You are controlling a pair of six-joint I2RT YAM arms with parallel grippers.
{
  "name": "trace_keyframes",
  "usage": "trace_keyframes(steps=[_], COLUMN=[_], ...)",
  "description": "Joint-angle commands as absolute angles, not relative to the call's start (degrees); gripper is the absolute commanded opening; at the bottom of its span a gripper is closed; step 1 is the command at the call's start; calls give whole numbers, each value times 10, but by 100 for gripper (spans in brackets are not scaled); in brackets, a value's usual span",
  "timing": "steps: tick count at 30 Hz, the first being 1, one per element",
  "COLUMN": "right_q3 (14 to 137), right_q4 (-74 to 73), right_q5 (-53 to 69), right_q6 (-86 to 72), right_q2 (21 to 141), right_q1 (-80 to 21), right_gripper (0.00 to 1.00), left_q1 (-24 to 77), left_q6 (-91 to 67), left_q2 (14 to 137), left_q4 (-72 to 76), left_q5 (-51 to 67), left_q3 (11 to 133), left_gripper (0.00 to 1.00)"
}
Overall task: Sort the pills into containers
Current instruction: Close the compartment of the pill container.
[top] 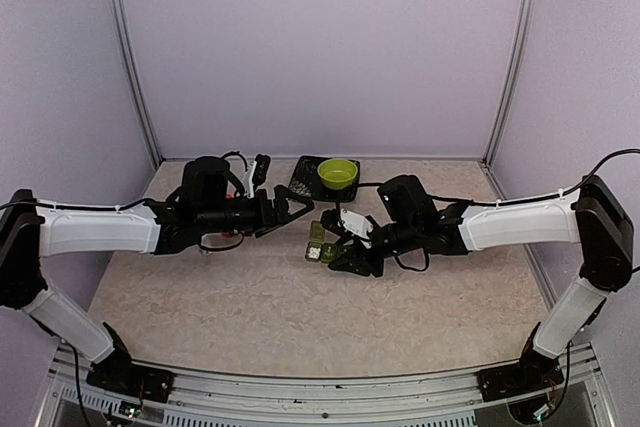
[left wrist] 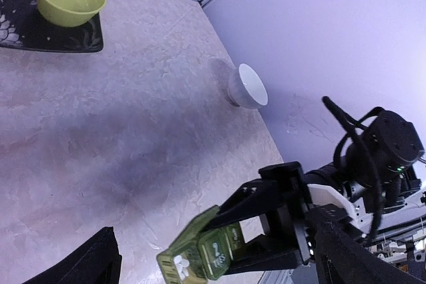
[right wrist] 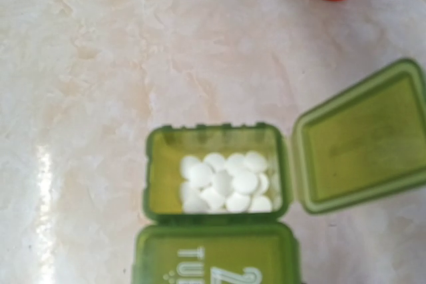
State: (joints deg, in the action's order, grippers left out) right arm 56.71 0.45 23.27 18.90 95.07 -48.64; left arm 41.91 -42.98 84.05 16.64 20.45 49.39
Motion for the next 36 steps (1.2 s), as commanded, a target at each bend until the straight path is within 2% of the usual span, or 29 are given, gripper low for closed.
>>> trace_keyframes(steps=[1, 15, 26, 36], right_q3=[560, 546, 564, 565], right_q4=[7, 0, -8, 4], right_q5=[237, 286, 280, 240], right_q6=[203, 229, 231, 221], right_q2=[918, 868, 898, 898], right_q1=[-496, -510, -509, -501], right_gripper=[39, 39, 39, 40], left_q1=[411, 376, 401, 409], left_q6=[-446, -424, -380, -367], left_q2=[867, 934, 929, 926], left_q4=[144, 148, 215, 226], left_q5=[169, 179, 273, 326], left_q3=[520, 541, 524, 508], left_gripper=[99, 99, 99, 88])
